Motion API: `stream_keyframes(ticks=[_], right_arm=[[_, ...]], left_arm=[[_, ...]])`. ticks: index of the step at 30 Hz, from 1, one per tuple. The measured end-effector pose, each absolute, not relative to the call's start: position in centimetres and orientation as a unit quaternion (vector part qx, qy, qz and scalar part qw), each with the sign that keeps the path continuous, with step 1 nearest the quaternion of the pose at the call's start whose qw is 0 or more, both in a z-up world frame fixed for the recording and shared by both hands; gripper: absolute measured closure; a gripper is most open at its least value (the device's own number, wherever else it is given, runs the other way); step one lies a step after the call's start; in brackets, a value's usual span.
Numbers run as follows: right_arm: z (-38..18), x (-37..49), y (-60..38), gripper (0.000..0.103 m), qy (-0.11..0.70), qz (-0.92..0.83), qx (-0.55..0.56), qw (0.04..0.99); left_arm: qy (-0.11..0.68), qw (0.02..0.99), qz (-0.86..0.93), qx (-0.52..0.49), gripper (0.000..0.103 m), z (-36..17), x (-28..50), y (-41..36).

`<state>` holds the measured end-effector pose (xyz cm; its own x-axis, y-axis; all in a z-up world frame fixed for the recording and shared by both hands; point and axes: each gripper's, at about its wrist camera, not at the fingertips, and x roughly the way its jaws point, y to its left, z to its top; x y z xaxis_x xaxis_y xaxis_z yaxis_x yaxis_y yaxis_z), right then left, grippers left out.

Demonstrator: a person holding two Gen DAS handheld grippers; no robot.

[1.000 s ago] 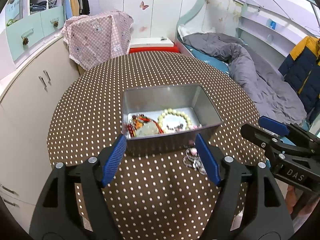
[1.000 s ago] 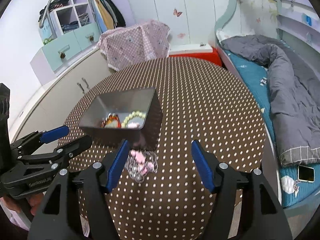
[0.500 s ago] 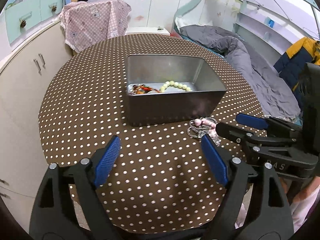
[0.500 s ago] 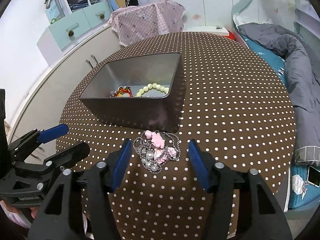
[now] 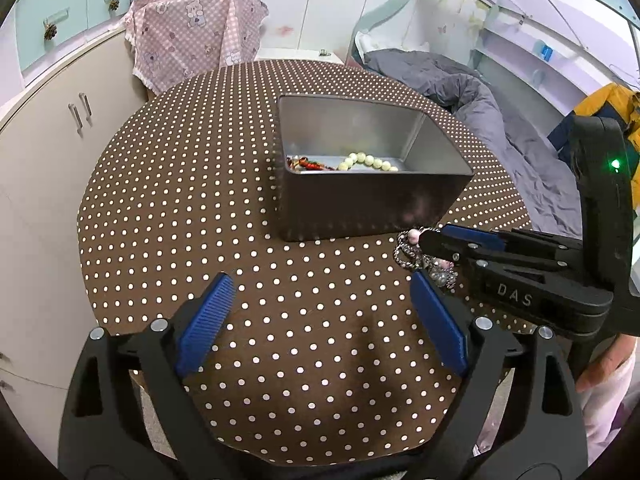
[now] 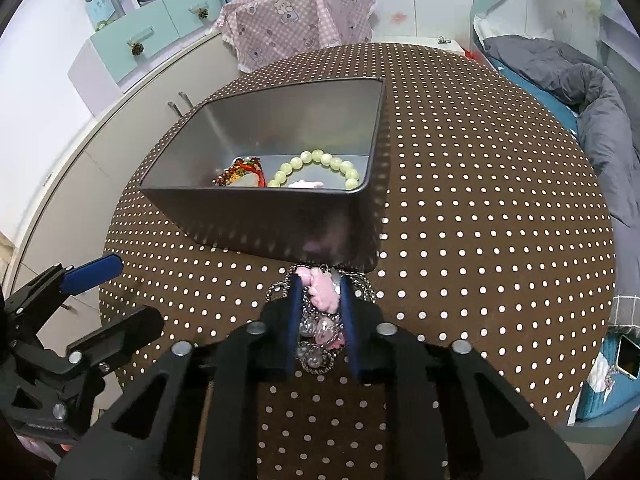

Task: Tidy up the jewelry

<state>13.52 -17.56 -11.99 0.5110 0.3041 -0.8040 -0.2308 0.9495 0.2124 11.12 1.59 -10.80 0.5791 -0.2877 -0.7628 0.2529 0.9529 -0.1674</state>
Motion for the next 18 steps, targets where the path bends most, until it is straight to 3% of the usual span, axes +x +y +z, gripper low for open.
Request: stream_keyframes(ticks=[9,18], right_arm=[[-10.8,12.9,-17.8,0.091,0.453,0.154,0.041,0.877],[-9.9,12.0,-18.7,0.1,0.438,0.15,0.048,0.885]], left_arm=[[0.44,0.885,-0.151,-0.017,0.015,-11.0,11.7,1.4],[0.441,0.885,-0.152,-0.01,0.015,-10.9,12.0,0.5]])
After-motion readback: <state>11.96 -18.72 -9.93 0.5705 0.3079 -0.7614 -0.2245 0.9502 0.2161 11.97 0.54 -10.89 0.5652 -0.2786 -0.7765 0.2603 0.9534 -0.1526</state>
